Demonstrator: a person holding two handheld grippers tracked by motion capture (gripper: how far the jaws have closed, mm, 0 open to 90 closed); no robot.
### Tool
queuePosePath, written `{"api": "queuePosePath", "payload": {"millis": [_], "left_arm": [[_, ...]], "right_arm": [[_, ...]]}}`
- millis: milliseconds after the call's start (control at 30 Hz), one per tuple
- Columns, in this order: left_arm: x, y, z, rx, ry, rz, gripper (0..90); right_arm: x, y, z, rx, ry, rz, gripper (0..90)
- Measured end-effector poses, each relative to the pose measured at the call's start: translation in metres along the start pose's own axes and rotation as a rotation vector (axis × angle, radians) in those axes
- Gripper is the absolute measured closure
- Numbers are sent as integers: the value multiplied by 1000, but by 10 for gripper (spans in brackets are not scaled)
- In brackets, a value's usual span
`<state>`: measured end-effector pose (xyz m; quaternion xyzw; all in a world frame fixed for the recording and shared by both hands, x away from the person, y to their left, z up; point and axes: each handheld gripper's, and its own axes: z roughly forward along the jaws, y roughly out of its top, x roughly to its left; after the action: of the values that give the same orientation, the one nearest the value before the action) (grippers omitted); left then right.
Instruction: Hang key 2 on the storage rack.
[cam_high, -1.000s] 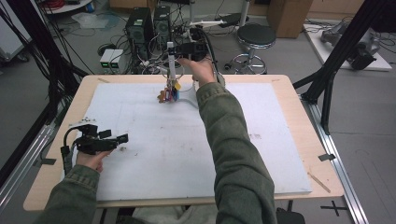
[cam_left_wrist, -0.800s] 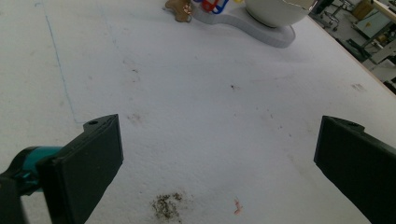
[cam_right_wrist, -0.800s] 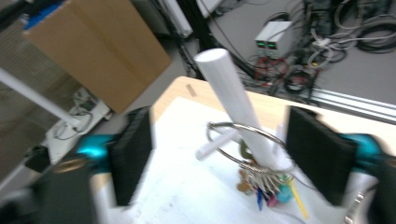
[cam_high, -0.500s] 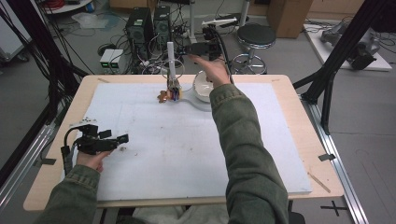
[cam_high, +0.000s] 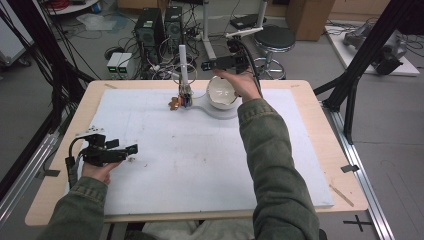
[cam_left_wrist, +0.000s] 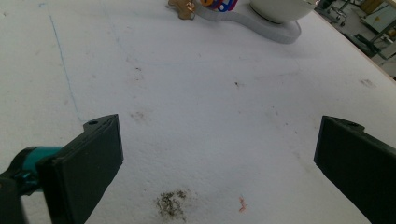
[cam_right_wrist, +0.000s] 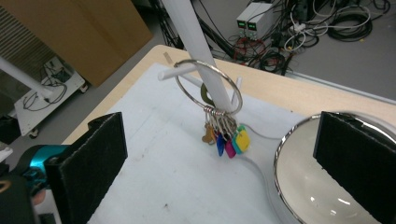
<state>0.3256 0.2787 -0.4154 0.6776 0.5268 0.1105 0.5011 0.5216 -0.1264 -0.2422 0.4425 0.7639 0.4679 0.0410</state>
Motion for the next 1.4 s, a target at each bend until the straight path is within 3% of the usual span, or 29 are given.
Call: {"api": "queuePosePath", "payload": {"millis": [333,600,867,1133,1400], "left_arm": [[0,0,0,-4,3,-2,17],[0,-1,-1,-7,8,-4,17],[0,-1,-1,-9,12,-7,17],[0,-1,-2,-14,13,-4,17],[1,-1,-3,-15,13,-3,17]], "right_arm": [[-5,-19,-25,-32,-59,-20,13],[-10,-39,-42,-31,-67,-18,13],[-13,-60,-47,-22,-49,-9,13],[-9,-79,-54,-8,-73,-42,13],[-8,-100,-64,-28,-42,-19,13]]}}
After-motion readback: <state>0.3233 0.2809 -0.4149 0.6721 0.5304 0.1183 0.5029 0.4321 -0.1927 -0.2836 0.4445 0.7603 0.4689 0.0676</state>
